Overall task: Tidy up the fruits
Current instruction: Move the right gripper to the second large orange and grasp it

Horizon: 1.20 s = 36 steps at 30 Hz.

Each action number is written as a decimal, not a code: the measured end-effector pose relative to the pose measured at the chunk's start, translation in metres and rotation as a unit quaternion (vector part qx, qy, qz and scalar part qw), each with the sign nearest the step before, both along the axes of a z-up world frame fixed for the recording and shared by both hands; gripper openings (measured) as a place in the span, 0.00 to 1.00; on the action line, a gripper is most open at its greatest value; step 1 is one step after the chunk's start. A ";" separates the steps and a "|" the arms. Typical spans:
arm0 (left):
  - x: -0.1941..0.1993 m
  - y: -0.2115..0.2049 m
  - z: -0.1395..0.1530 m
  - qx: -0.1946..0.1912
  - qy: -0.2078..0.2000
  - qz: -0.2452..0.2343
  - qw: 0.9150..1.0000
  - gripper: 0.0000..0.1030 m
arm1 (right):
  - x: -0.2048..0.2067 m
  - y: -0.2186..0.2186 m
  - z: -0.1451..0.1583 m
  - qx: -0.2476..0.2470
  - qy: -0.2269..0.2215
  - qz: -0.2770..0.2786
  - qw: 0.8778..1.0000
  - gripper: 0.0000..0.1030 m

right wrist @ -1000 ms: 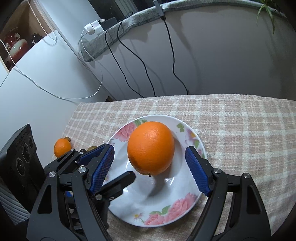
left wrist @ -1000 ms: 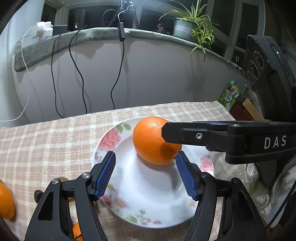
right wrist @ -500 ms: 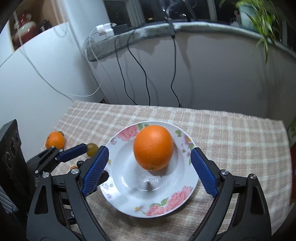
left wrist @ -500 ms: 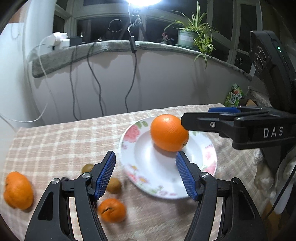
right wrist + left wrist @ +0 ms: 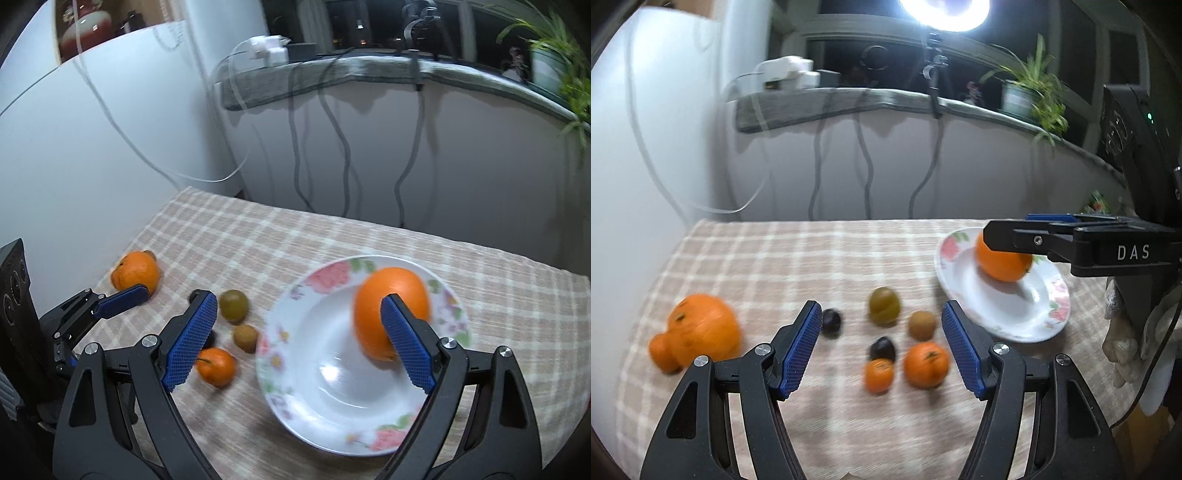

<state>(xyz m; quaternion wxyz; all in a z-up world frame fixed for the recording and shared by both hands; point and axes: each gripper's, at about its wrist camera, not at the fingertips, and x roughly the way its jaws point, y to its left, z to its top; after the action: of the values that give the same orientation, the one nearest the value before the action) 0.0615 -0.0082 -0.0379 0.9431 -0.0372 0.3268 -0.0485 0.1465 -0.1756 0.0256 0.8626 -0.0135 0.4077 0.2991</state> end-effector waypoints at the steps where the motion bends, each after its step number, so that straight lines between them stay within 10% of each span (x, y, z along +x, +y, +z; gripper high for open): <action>1: -0.003 0.006 -0.001 -0.003 0.000 0.008 1.000 0.65 | 0.000 0.008 -0.001 -0.001 0.002 0.010 1.000 0.90; 18: -0.043 0.106 -0.029 -0.064 0.026 0.131 0.989 0.65 | -0.005 0.127 -0.011 -0.017 0.034 0.152 0.988 0.90; 36: -0.025 0.130 -0.044 -0.115 0.041 0.132 0.984 0.60 | 0.016 0.208 -0.049 0.033 0.171 0.209 0.962 0.90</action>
<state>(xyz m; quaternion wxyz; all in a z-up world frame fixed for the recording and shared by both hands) 0.0370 0.1214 -0.0822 0.9165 -0.1905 0.3494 0.0406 0.1624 0.0327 -0.0238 0.6986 -0.0181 0.5268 0.4838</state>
